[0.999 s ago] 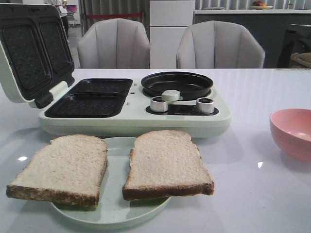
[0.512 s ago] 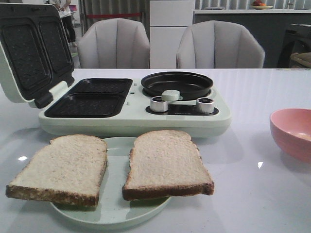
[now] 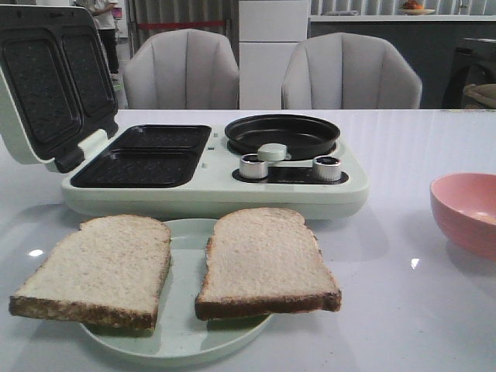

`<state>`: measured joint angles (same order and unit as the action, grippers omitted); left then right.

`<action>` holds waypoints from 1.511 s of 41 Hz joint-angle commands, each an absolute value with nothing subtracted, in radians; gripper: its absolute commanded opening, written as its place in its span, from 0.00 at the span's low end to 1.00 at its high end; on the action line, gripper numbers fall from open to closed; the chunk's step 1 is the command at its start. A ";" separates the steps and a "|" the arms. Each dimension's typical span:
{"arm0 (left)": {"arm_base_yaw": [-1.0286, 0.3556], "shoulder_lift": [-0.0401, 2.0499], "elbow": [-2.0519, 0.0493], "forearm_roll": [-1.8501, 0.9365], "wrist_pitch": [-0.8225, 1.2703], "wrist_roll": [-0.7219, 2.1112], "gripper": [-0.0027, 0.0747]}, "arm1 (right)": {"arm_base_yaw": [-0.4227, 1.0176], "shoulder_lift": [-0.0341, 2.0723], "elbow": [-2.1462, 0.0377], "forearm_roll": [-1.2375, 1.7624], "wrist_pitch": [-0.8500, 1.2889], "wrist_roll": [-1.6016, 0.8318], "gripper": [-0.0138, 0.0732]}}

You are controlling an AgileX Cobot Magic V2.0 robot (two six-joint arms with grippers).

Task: Make breakfast with bread and shrimp

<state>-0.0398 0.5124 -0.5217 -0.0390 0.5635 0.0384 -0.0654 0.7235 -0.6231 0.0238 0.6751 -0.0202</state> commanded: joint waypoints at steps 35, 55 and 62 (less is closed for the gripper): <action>-0.960 1.038 -0.505 0.883 0.580 -0.246 0.84 | -0.066 0.724 -0.655 0.019 0.615 -0.025 0.74; -1.010 1.354 -0.506 1.176 0.629 -0.523 0.78 | -0.066 0.724 -0.655 0.019 0.615 -0.025 0.74; -1.010 1.405 -0.506 1.303 0.625 -0.592 0.78 | -0.066 0.724 -0.655 0.019 0.615 -0.025 0.74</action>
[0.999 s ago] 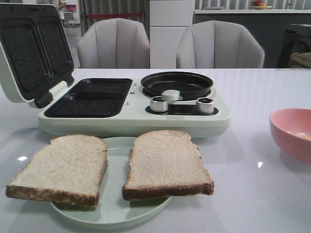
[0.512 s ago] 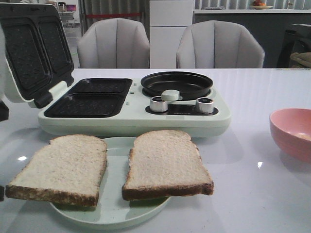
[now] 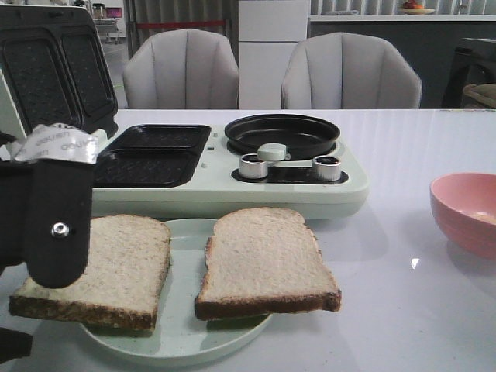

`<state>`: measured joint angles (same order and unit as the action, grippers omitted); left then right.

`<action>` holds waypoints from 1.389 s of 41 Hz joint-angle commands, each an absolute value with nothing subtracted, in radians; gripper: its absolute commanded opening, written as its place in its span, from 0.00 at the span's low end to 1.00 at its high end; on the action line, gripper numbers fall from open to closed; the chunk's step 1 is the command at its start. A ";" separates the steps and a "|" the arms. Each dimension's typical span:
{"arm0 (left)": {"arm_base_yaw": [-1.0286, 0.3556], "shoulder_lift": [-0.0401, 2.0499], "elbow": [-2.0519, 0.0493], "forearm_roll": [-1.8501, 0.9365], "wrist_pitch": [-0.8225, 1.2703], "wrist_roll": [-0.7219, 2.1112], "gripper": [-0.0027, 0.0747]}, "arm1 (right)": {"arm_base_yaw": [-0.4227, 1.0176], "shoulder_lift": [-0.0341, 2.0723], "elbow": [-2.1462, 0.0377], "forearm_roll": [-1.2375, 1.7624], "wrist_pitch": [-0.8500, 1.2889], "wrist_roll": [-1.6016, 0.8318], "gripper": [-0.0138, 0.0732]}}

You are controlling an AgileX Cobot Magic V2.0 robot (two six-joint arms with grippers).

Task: Make breakfast with bread and shrimp
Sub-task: 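Reach the left gripper down and grasp the bread slice nearer it, then lift the bread with the left gripper and lower it into the sandwich maker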

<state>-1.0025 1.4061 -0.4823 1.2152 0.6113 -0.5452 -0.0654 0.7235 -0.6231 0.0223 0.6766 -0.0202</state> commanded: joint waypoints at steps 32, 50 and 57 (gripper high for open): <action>-1.010 1.491 -0.510 1.349 0.623 -0.615 0.16 | -0.066 0.724 -0.655 0.019 0.615 -0.025 0.74; -1.109 1.280 -0.510 1.406 0.830 -0.615 0.16 | -0.066 0.724 -0.655 0.019 0.615 -0.025 0.74; -1.103 1.156 -0.513 1.568 0.853 -0.615 0.16 | -0.066 0.724 -0.655 0.019 0.615 -0.025 0.74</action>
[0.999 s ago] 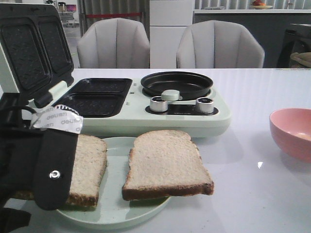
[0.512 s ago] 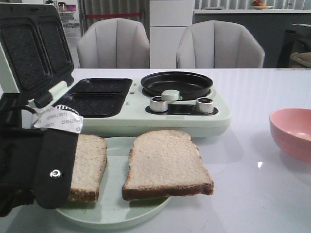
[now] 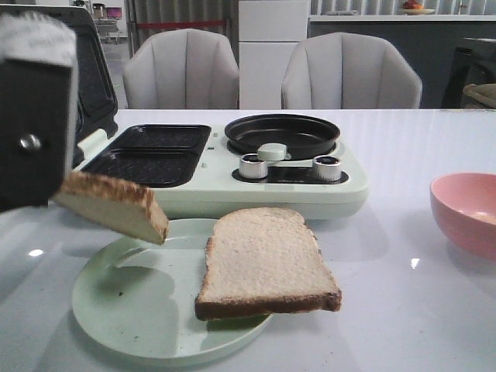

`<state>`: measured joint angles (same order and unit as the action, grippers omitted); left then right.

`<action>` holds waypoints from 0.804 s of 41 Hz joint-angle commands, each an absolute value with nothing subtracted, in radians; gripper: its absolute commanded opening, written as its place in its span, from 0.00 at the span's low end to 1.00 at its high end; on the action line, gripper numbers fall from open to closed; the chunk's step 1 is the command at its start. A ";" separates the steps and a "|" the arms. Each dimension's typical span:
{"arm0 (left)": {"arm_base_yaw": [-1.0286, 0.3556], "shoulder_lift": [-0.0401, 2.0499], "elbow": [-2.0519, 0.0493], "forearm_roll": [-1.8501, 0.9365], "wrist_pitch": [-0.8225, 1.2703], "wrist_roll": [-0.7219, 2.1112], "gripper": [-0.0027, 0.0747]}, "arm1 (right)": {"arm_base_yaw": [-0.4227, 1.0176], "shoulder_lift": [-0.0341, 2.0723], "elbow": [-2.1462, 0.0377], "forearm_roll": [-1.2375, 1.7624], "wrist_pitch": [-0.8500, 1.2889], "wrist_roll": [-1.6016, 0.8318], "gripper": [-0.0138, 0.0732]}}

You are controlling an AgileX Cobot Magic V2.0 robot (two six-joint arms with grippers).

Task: Make breakfast with bread and shrimp
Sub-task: 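Lift the bread with the left gripper and lower it into the sandwich maker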

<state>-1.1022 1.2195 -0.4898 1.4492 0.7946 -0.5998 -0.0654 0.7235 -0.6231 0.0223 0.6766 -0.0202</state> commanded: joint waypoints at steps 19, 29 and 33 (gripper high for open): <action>-0.766 1.250 -0.738 1.710 0.574 -0.608 0.16 | -0.066 0.724 -0.655 0.019 0.615 -0.025 0.74; -0.609 1.462 -0.969 1.710 0.487 -0.606 0.16 | -0.066 0.724 -0.655 0.019 0.615 -0.025 0.74; -0.572 1.552 -1.051 1.710 0.474 -0.606 0.16 | -0.066 0.724 -0.655 0.019 0.615 -0.025 0.74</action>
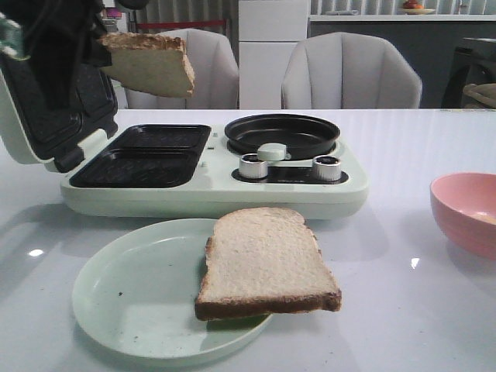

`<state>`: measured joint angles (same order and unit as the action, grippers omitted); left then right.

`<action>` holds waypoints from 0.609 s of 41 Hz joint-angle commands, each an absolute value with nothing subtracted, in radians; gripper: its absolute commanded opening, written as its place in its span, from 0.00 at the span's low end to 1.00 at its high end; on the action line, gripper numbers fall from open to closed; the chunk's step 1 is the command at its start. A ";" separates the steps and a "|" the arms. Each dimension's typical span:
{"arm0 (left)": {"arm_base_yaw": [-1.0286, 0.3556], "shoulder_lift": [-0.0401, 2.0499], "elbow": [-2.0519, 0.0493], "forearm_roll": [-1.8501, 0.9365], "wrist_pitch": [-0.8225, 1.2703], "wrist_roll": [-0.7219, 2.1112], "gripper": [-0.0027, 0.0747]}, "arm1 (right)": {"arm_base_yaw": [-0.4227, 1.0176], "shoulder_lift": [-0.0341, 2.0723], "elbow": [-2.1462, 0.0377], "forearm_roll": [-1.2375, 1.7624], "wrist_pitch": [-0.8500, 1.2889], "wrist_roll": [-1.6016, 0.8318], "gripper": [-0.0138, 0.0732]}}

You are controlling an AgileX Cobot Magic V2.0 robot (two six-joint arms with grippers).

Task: Make breakfast with bread and shrimp
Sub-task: 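Lift the bread with the left gripper and lower it into the sandwich maker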

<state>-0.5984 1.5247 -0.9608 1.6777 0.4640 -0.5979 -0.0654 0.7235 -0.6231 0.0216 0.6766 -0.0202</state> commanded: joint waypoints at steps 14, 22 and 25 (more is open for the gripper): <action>-0.464 1.797 -1.302 1.710 0.406 -0.603 0.16 | -0.066 0.724 -0.655 0.019 0.615 -0.025 0.74; -0.421 1.897 -1.393 1.710 0.357 -0.603 0.16 | -0.066 0.724 -0.655 0.019 0.615 -0.025 0.74; -0.412 1.921 -1.409 1.710 0.344 -0.584 0.16 | -0.066 0.724 -0.655 0.019 0.615 -0.025 0.74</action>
<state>-0.4219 1.9528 -1.3565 1.6901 0.3391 -0.5942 -0.0654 0.7235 -0.6231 0.0216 0.6766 -0.0202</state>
